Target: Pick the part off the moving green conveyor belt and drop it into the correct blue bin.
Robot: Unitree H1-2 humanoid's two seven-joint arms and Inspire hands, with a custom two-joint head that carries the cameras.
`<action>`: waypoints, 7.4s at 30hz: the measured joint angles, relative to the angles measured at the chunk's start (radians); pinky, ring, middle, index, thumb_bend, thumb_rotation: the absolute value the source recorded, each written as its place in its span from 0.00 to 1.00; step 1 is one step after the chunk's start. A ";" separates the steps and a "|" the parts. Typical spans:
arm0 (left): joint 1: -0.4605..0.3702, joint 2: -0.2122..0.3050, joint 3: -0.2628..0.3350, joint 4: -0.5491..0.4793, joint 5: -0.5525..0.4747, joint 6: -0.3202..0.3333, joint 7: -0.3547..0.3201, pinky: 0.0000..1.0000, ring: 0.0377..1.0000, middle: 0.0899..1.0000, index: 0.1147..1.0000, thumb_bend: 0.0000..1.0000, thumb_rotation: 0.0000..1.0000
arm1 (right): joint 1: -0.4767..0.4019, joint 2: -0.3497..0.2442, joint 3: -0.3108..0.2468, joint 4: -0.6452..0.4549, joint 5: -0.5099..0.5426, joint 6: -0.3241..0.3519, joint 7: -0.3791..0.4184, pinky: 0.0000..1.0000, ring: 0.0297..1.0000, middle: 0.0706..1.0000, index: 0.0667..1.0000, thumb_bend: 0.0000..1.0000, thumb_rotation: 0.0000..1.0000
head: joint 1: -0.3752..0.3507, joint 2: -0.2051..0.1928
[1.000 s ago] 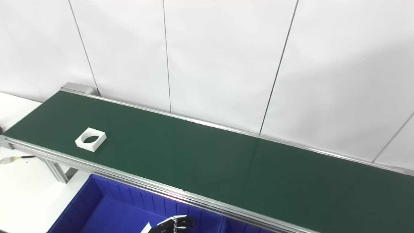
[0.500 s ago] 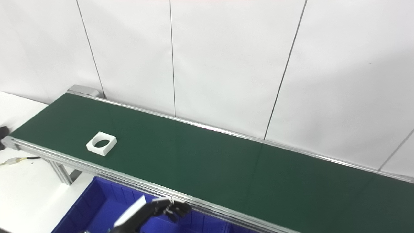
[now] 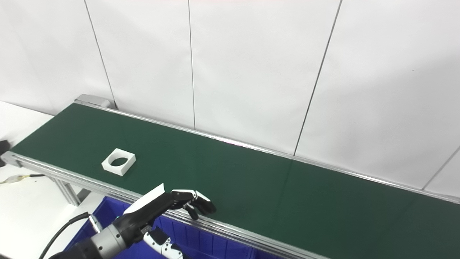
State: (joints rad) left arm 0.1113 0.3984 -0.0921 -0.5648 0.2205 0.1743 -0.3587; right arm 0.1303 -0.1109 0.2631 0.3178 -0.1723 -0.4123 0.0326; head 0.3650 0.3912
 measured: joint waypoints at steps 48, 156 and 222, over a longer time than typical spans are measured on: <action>-0.430 0.270 -0.065 0.427 0.346 0.055 -0.152 0.78 0.85 0.85 0.79 0.91 0.01 | -0.016 0.002 0.034 0.023 0.000 -0.001 -0.027 0.68 0.76 0.80 0.87 0.52 0.61 | -0.015 0.005; -0.364 0.245 -0.083 0.304 0.571 -0.157 0.044 0.61 0.49 0.42 0.43 0.52 0.00 | 0.005 -0.033 0.040 -0.018 0.012 -0.018 -0.043 0.68 0.76 0.80 0.87 0.57 0.63 | -0.054 0.040; -0.052 0.105 0.029 -0.194 0.467 -0.013 -0.296 0.50 0.43 0.39 0.44 0.52 0.00 | 0.066 -0.011 -0.040 -0.296 0.028 0.099 0.054 0.66 0.72 0.77 0.85 0.66 0.67 | -0.181 0.452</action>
State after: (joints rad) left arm 0.0593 0.5034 -0.0627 -0.7585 0.6880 0.1609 -0.6546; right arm 0.1965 -0.1221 0.2236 0.0219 -0.1448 -0.3135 0.0870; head 0.1841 0.8436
